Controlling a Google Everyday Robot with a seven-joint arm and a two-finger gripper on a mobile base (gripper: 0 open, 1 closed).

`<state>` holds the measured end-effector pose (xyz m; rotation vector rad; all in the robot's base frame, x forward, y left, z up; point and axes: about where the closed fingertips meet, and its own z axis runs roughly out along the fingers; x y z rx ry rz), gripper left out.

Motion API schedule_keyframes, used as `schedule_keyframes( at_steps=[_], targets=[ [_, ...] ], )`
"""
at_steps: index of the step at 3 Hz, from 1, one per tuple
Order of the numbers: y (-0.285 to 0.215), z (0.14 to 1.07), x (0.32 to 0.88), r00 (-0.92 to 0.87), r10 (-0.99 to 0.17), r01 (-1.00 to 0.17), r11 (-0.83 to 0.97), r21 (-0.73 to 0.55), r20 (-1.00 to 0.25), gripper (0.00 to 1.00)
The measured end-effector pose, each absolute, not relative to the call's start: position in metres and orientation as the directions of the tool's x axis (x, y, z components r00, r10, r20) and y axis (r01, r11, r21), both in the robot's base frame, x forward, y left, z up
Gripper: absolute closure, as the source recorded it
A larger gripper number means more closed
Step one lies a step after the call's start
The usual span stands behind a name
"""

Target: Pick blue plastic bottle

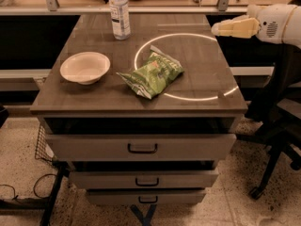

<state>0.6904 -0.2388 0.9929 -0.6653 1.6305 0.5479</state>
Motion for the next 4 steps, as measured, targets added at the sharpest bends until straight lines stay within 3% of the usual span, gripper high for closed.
schedule_keyframes(
  at_steps=[2,4],
  targets=[
    [-0.219,0.987,0.686,-0.098,-0.092,-0.682,0.731,-0.001,-0.991,0.00],
    [-0.091,0.989,0.680,-0.022,-0.006,-0.734,0.679,0.012,-1.000,0.00]
  ],
)
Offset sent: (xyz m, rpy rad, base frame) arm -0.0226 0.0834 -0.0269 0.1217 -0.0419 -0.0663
